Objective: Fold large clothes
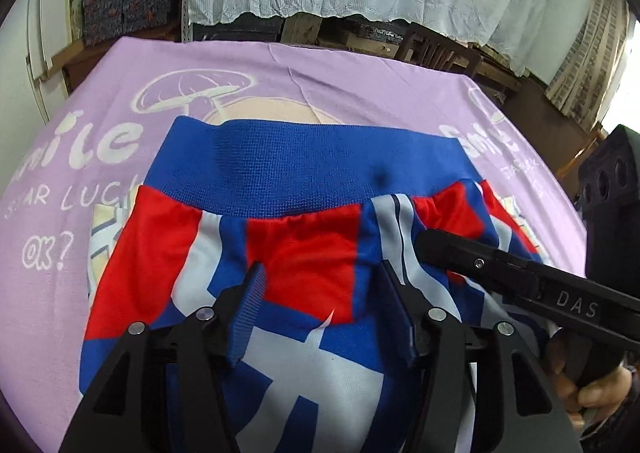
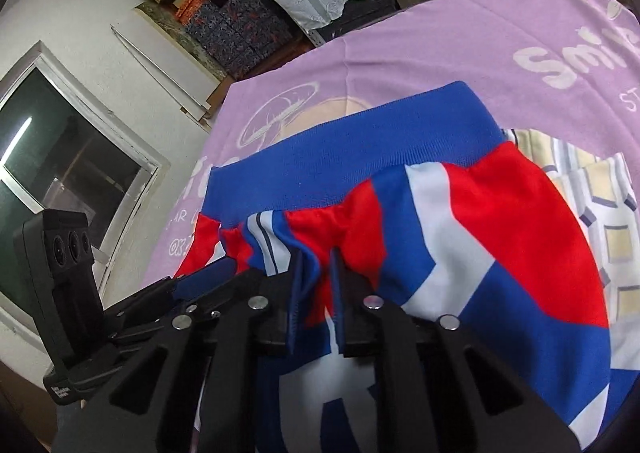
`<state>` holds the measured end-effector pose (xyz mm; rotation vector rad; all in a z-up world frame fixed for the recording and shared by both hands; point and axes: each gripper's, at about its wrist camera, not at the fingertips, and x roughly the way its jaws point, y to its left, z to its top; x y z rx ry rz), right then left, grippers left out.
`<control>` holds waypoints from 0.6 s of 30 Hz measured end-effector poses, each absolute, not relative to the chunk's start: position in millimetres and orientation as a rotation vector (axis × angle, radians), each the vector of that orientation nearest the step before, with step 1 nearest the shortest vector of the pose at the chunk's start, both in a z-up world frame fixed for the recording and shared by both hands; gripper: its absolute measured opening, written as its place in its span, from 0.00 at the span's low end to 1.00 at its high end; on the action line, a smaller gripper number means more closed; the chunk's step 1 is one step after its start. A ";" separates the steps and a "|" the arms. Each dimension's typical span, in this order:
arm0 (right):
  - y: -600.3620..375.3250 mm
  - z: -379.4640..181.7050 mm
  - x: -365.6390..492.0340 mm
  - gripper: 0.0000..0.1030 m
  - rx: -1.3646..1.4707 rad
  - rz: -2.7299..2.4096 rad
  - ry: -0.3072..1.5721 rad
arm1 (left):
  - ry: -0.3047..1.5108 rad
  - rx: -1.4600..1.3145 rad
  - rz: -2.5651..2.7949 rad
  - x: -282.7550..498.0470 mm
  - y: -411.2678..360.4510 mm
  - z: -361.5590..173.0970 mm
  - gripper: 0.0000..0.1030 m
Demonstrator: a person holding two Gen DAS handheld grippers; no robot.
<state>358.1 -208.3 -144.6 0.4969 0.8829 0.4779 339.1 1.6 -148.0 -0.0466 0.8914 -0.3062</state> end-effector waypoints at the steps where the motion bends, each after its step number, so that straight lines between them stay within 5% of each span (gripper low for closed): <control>1: -207.3 -144.6 357.7 0.11 0.488 0.476 0.881 | 0.892 -0.044 -0.304 339.0 1.1 -148.1 0.57; 18: -204.4 -91.9 315.8 0.16 0.368 0.485 0.832 | 0.910 -0.160 -0.370 300.1 30.2 -110.6 0.54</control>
